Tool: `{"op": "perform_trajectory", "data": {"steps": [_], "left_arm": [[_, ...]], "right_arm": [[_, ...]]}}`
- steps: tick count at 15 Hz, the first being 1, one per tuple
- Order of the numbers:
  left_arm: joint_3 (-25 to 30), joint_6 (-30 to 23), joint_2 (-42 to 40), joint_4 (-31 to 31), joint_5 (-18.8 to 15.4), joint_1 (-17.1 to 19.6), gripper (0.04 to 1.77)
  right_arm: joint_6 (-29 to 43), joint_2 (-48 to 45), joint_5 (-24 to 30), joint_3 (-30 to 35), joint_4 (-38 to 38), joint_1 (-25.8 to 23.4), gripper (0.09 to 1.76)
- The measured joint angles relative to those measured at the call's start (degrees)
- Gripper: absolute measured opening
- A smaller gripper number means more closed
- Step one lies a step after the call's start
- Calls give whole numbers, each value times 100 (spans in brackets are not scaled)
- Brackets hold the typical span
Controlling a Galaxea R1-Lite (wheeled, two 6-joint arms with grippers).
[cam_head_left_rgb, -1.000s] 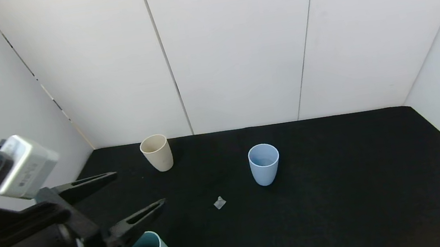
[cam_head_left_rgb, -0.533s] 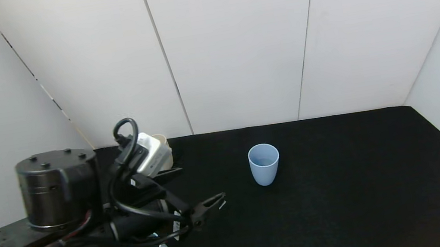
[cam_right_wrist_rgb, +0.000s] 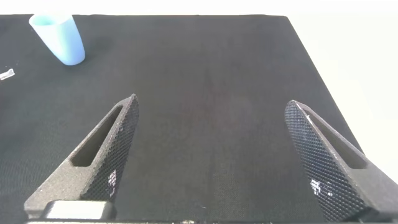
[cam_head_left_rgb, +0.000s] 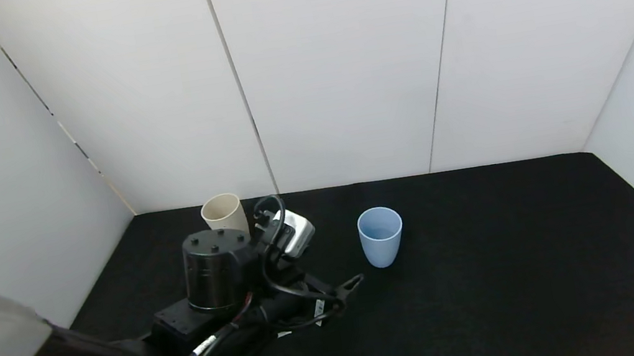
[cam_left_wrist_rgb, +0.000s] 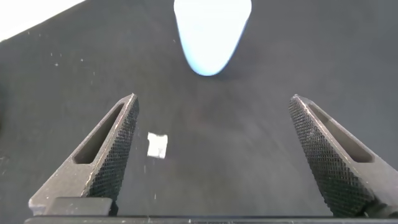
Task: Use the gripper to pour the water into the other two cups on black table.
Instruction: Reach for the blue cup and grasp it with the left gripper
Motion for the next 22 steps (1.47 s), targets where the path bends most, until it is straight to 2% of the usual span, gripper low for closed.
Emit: {"op": "perform_trajectory", "data": {"steps": [2, 9, 11, 15, 19, 22], "left_arm": [[-165, -9, 494, -243, 154, -77, 172], [-1135, -17, 1565, -280, 197, -315, 172], [-1436, -46, 1808, -278, 247, -323, 172], [-2057, -146, 2274, -206, 594, -290, 172], [-2580, -155, 2627, -138, 679, -226, 172], [-2949, -162, 2760, 155, 681, -215, 172]], "right_arm": [[-2, 0, 0, 0, 0, 0, 171], [0, 0, 2, 0, 0, 0, 171], [0, 0, 0, 0, 2, 0, 171], [-2, 0, 0, 0, 0, 0, 171], [-2, 0, 0, 0, 0, 0, 171], [0, 0, 2, 0, 0, 0, 171]]}}
